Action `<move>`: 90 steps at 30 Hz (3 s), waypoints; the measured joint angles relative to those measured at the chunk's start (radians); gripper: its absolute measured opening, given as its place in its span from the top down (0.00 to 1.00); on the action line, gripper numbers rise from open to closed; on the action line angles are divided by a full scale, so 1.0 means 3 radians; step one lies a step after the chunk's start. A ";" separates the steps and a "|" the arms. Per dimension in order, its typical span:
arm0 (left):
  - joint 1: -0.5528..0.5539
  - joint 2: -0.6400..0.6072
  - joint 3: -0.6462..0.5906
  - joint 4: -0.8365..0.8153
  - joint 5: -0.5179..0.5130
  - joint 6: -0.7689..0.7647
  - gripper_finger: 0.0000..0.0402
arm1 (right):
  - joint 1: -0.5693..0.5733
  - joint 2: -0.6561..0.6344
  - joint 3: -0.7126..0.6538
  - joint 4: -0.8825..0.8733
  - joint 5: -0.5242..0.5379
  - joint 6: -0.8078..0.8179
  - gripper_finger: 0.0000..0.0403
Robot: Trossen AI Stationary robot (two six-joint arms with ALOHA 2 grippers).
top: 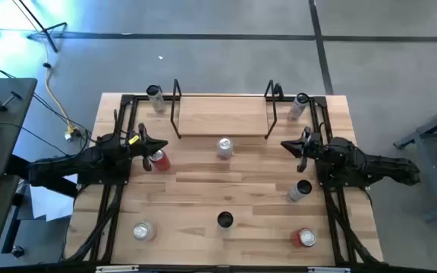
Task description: Place canned beverage on shelf
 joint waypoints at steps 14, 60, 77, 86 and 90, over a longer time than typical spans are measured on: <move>0.0000 0.0001 -0.0001 -0.0001 0.0000 0.0000 0.99 | 0.0001 0.0000 0.0001 0.0000 0.0000 0.0001 1.00; 0.0020 -0.0006 -0.0001 0.0000 0.0000 0.0000 0.99 | 0.0001 0.0001 -0.0001 0.0001 0.0001 0.0001 1.00; 0.0020 -0.0006 -0.0001 -0.0001 0.0000 0.0000 0.99 | 0.0001 0.0000 -0.0001 0.0000 0.0001 0.0000 1.00; 0.0020 -0.0006 -0.0001 0.0134 -0.0025 0.0000 0.99 | 0.0001 0.0000 0.0000 0.0000 0.0000 0.0001 1.00; 0.0015 -0.0006 -0.0001 0.0225 -0.0024 -0.0233 0.99 | 0.0001 0.0001 0.0000 0.0000 0.0000 0.0001 1.00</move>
